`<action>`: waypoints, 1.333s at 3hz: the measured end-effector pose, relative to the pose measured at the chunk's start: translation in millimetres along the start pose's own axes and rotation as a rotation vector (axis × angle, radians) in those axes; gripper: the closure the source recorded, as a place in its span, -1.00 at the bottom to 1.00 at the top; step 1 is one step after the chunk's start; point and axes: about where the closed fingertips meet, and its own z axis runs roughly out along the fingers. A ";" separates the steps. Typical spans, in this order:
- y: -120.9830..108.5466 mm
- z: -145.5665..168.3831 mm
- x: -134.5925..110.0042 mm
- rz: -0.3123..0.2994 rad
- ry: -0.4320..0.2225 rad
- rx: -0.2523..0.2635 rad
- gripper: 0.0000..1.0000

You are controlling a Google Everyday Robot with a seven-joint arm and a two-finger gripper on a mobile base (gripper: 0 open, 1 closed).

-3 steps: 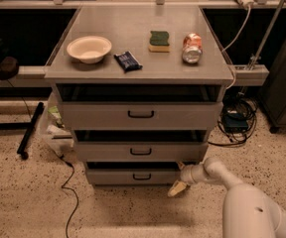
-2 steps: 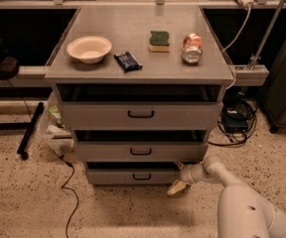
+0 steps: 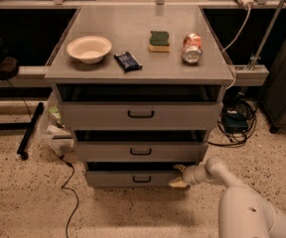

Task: Open bottom drawer

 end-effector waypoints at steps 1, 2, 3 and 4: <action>-0.3 -3.8 -3.5 0.000 0.000 0.000 0.45; -0.8 -5.6 -3.7 0.001 -0.001 0.004 0.38; -0.8 -5.6 -3.7 0.001 -0.001 0.004 -0.08; -0.7 -5.5 -3.7 0.001 -0.001 0.003 -0.55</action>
Offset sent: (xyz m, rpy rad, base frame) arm -0.0435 -0.0371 -0.0015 0.0026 0.0125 -0.1102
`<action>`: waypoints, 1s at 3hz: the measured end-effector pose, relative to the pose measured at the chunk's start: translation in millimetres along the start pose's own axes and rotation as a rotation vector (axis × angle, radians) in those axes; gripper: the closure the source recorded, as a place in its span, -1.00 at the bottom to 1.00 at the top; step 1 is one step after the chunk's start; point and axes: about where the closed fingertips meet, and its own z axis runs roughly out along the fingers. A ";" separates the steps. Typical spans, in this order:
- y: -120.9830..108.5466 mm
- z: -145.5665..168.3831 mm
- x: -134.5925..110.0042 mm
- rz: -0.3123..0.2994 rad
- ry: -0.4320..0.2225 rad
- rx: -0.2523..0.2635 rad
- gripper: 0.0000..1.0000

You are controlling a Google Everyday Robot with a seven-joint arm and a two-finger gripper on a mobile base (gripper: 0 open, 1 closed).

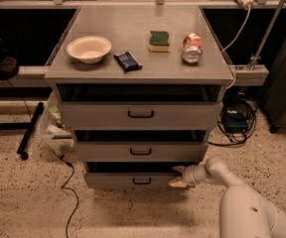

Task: Open bottom drawer

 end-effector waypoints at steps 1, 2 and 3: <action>6.9 5.4 1.8 -0.012 0.010 -0.032 -0.98; 16.7 -8.6 12.4 -0.024 0.059 -0.042 -1.00; 45.8 -24.7 20.3 -0.030 0.102 -0.055 -1.00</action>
Offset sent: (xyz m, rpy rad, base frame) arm -0.0656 -0.0135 -0.0025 -0.1114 0.0800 0.0888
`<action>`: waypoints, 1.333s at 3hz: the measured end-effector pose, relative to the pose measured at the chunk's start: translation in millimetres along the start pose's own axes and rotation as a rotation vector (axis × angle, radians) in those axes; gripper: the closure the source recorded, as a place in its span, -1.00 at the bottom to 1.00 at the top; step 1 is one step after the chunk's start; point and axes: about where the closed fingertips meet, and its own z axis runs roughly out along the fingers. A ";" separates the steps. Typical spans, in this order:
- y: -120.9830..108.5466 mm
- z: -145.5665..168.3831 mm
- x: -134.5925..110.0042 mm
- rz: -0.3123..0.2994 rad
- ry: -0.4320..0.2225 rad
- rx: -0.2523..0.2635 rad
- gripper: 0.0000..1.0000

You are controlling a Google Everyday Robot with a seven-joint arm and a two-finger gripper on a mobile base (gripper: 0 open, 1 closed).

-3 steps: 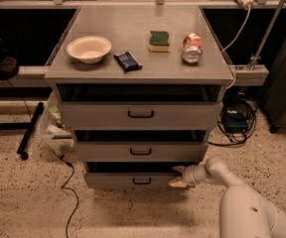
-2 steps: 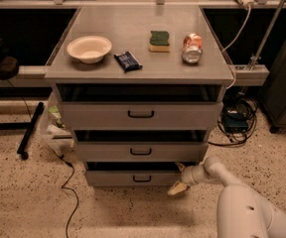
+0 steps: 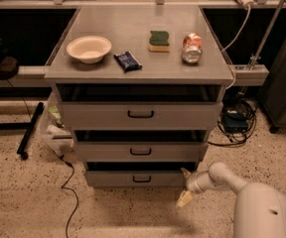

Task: Open bottom drawer

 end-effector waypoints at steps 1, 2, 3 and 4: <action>31.9 -9.3 8.1 0.008 0.048 -0.015 -0.73; 52.1 -15.0 13.2 0.017 0.076 -0.025 -0.28; 51.9 -22.0 7.8 0.017 0.076 -0.025 0.18; 51.3 -28.6 3.9 0.017 0.076 -0.025 0.65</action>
Offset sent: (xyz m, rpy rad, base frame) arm -0.0888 -0.0144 0.0046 -0.1095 0.0758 -0.0043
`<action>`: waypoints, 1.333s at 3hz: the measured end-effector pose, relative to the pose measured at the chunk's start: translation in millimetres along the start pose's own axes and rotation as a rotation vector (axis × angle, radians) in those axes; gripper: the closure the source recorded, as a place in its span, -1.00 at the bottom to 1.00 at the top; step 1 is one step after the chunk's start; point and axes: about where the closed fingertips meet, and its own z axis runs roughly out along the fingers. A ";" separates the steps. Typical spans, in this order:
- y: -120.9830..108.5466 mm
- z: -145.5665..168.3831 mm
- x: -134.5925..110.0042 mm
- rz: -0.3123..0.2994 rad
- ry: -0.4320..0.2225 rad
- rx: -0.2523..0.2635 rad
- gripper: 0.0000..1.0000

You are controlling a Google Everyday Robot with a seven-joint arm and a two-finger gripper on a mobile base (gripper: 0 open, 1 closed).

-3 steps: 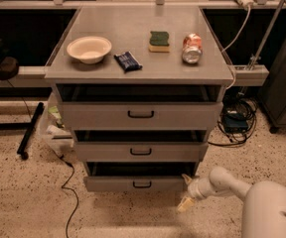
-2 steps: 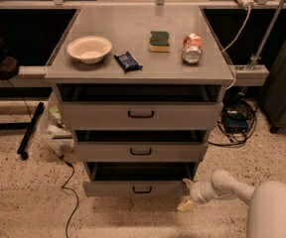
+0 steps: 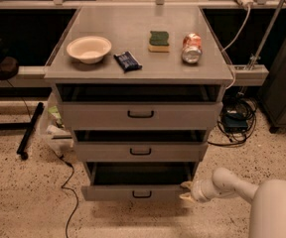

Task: Open bottom drawer

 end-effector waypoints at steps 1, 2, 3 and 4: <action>-0.4 -4.1 -1.8 0.000 0.000 0.000 1.00; 16.9 -11.1 -5.3 -0.027 0.005 0.023 1.00; 29.4 -42.9 -22.4 -0.115 0.013 0.137 1.00; 57.7 -50.5 -38.3 -0.177 0.015 0.173 1.00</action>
Offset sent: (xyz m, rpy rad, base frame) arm -0.0901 0.0132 0.0543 -0.0795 -0.1775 0.0420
